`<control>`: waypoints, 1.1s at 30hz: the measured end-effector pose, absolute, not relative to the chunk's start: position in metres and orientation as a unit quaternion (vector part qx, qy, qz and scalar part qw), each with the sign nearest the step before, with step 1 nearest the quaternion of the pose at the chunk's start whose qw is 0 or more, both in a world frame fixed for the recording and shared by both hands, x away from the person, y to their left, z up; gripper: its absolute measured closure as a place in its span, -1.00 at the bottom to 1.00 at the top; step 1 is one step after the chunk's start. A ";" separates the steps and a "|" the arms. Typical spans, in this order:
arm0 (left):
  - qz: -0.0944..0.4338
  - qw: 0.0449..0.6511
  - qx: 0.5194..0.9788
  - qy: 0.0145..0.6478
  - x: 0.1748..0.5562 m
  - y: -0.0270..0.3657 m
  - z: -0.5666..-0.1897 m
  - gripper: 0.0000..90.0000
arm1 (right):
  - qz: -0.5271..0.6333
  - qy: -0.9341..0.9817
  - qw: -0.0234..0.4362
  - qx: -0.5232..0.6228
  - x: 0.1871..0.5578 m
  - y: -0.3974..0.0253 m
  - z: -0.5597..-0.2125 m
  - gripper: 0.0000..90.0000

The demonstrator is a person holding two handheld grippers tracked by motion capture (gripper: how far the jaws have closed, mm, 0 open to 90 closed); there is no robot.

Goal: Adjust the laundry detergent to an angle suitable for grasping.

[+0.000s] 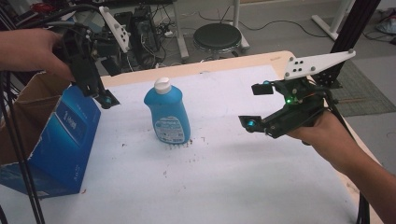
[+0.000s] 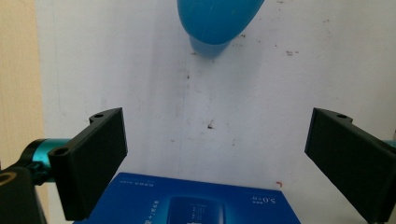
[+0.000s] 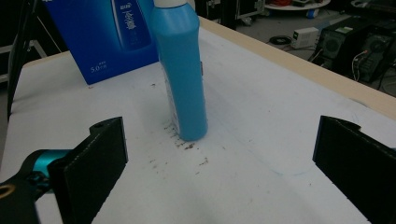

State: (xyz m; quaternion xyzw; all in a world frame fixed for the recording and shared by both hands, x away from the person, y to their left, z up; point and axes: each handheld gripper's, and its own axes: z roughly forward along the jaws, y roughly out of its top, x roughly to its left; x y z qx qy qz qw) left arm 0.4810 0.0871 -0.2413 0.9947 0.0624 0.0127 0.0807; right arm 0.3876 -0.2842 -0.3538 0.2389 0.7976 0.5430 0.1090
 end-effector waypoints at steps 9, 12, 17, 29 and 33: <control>0.011 0.079 0.995 0.061 0.481 0.086 -0.243 -0.87 | 0.553 0.796 0.117 0.216 0.394 -0.261 -0.350 -0.95; 0.012 0.080 0.995 0.061 0.481 0.086 -0.243 -0.87 | 0.554 0.797 0.110 0.212 0.400 -0.251 -0.350 -0.95; 0.012 0.078 0.995 0.058 0.481 0.085 -0.243 -0.87 | 0.554 0.797 0.105 0.218 0.408 -0.244 -0.356 -0.95; 0.012 0.078 0.995 0.061 0.482 0.088 -0.244 -0.87 | 0.543 0.808 0.089 0.211 0.423 -0.225 -0.362 -0.95; 0.011 0.077 0.995 0.061 0.483 0.087 -0.245 -0.87 | 0.539 0.811 0.081 0.212 0.430 -0.218 -0.366 -0.95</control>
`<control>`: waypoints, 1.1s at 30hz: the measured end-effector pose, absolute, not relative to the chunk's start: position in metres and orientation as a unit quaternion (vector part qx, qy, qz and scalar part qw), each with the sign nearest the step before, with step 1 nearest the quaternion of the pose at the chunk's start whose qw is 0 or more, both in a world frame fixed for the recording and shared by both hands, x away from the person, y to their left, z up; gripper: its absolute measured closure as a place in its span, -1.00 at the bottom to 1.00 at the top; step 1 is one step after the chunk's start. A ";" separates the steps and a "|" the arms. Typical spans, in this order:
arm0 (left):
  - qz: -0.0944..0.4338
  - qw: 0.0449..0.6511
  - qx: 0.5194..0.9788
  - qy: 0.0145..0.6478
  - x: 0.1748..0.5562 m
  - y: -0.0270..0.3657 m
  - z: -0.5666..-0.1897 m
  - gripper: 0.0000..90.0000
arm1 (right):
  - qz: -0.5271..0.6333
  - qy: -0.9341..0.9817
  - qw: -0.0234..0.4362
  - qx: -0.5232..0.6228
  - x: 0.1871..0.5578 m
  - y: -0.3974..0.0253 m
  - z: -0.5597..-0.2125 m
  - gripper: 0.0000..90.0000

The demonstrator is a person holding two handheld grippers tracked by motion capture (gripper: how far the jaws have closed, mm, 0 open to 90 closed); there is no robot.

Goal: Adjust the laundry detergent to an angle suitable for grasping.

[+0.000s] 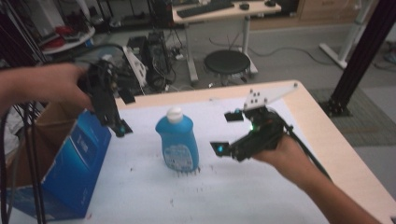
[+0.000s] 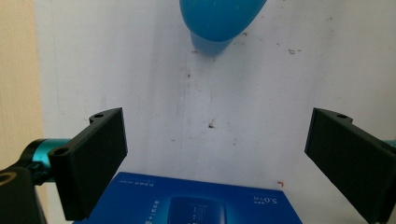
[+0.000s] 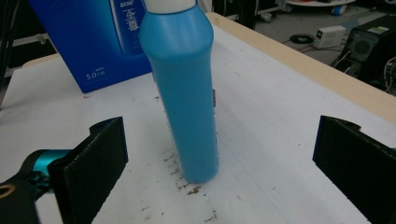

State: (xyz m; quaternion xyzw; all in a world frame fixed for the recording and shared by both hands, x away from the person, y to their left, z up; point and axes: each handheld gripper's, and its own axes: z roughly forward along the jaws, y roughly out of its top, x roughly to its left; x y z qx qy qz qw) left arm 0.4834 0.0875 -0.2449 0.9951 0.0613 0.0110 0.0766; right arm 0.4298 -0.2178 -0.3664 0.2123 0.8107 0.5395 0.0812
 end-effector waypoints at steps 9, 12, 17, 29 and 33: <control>0.008 0.078 0.995 0.063 0.485 0.089 -0.247 -0.87 | 0.532 0.819 0.065 0.204 0.439 -0.202 -0.377 -0.95; 0.007 0.076 0.995 0.063 0.485 0.089 -0.248 -0.87 | 0.532 0.822 0.062 0.195 0.441 -0.193 -0.376 -0.95; 0.008 0.077 0.995 0.064 0.484 0.090 -0.249 -0.87 | 0.531 0.824 0.057 0.189 0.445 -0.181 -0.379 -0.95; 0.006 0.078 0.995 0.064 0.483 0.091 -0.251 -0.87 | 0.525 0.830 0.045 0.182 0.450 -0.167 -0.388 -0.95; 0.005 0.077 0.995 0.064 0.484 0.092 -0.252 -0.87 | 0.527 0.830 0.040 0.178 0.451 -0.163 -0.389 -0.95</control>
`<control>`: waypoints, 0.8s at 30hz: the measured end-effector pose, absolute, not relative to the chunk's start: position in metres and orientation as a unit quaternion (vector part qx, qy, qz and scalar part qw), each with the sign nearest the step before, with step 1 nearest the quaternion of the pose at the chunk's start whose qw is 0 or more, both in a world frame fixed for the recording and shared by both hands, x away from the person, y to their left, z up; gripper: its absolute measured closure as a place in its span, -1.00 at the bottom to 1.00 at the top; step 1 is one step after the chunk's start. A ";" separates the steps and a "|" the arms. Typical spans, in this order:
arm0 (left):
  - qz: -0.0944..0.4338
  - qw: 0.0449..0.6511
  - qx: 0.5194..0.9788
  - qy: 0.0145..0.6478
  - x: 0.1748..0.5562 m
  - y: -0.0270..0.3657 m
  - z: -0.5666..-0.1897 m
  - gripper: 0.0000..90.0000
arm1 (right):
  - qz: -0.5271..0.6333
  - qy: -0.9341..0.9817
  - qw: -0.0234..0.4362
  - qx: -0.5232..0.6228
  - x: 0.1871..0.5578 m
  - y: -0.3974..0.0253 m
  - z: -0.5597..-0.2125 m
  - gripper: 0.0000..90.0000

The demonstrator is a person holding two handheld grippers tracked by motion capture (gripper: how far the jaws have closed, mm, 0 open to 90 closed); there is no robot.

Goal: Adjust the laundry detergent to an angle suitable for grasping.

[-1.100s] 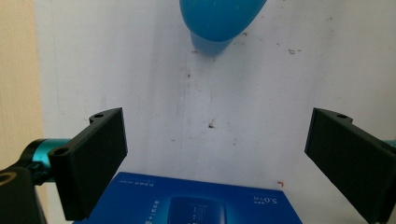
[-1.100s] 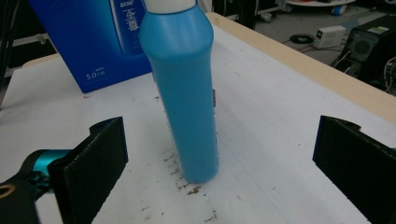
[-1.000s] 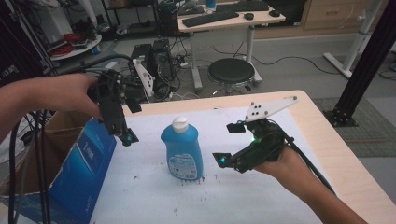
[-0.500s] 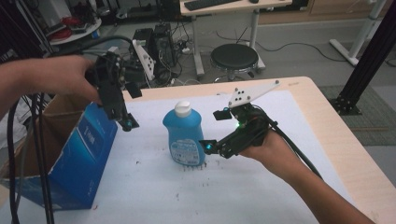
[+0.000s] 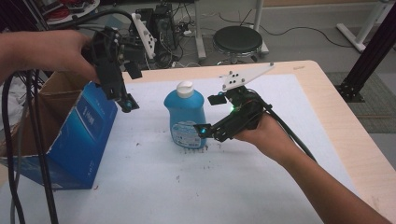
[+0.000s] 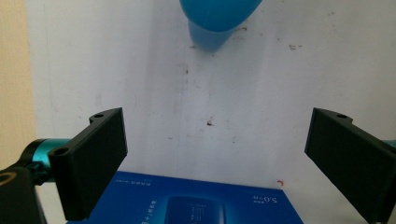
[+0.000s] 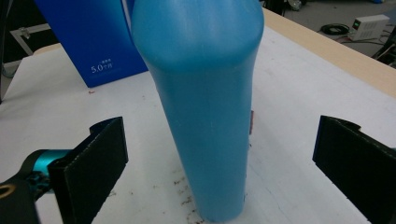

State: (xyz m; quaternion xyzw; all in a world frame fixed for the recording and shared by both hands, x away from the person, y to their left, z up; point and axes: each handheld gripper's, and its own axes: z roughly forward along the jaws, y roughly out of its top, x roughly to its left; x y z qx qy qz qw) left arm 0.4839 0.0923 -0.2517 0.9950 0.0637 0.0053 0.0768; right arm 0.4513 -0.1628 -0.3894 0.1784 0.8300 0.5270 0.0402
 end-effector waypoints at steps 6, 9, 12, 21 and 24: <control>0.005 0.076 0.995 0.065 0.483 0.093 -0.253 -0.87 | 0.526 0.834 0.033 0.163 0.455 -0.151 -0.394 -0.95; 0.004 0.077 0.995 0.065 0.483 0.093 -0.254 -0.87 | 0.528 0.833 0.032 0.163 0.456 -0.149 -0.395 -0.95; 0.003 0.075 0.995 0.064 0.483 0.092 -0.255 -0.87 | 0.529 0.833 0.030 0.162 0.458 -0.148 -0.397 -0.95; 0.004 0.075 0.995 0.068 0.484 0.094 -0.256 -0.87 | 0.530 0.833 0.025 0.155 0.462 -0.143 -0.404 -0.93; 0.003 0.074 0.995 0.068 0.484 0.094 -0.256 -0.87 | 0.534 0.830 0.023 0.159 0.463 -0.143 -0.406 -0.92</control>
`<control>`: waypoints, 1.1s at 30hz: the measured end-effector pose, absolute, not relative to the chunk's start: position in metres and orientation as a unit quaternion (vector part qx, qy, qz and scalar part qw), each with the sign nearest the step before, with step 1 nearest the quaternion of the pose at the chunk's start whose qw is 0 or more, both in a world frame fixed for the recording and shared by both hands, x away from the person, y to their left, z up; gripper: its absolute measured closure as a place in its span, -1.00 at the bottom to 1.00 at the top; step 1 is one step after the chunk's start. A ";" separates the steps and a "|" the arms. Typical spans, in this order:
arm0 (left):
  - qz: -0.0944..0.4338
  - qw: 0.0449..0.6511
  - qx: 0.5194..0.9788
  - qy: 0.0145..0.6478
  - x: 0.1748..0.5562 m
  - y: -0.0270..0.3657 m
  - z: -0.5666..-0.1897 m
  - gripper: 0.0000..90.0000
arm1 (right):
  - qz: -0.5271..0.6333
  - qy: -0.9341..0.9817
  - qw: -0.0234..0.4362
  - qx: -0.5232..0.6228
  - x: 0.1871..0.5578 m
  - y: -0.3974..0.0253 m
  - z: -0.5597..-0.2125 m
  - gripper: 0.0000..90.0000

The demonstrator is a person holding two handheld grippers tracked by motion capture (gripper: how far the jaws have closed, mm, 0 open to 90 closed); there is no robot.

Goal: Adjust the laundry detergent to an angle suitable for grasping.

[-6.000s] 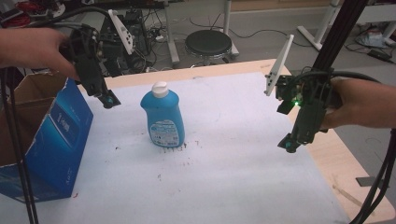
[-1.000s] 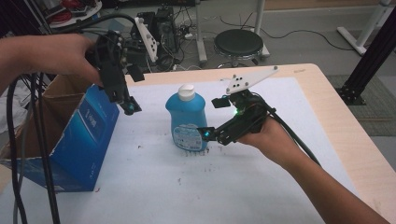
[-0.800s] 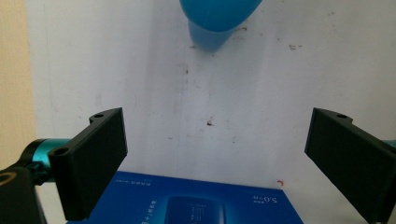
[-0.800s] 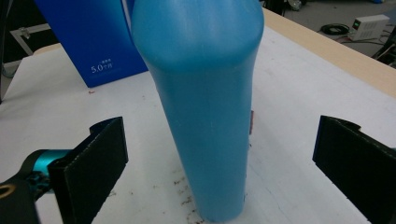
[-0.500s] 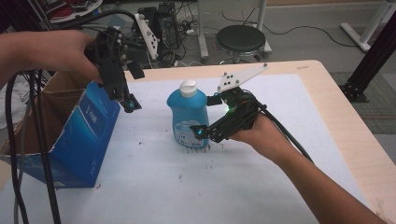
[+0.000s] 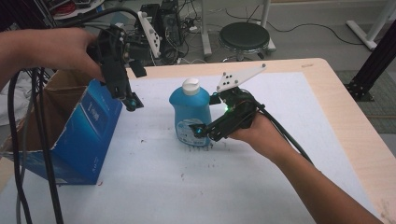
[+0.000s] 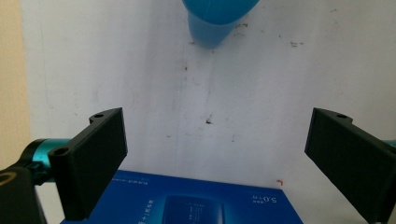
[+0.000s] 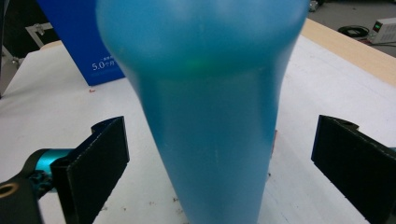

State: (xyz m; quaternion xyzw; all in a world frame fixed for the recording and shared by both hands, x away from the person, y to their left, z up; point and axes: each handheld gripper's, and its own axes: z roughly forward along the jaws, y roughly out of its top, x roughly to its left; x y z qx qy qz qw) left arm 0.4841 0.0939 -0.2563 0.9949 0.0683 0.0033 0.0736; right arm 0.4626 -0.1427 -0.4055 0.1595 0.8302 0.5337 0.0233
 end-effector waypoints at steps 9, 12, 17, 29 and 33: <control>0.003 0.073 0.995 0.071 0.484 0.096 -0.256 -0.87 | 0.537 0.832 0.020 0.139 0.465 -0.137 -0.403 -0.65; 0.003 0.074 0.995 0.073 0.484 0.097 -0.256 -0.87 | 0.536 0.832 0.015 0.140 0.466 -0.136 -0.404 -0.64; 0.002 0.075 0.995 0.073 0.484 0.098 -0.258 -0.87 | 0.539 0.831 0.015 0.139 0.467 -0.137 -0.405 -0.59; 0.001 0.074 0.995 0.074 0.484 0.098 -0.258 -0.87 | 0.535 0.836 0.021 0.124 0.468 -0.135 -0.402 -0.36; 0.001 0.074 0.995 0.073 0.484 0.099 -0.258 -0.87 | 0.537 0.835 0.021 0.120 0.468 -0.134 -0.402 -0.26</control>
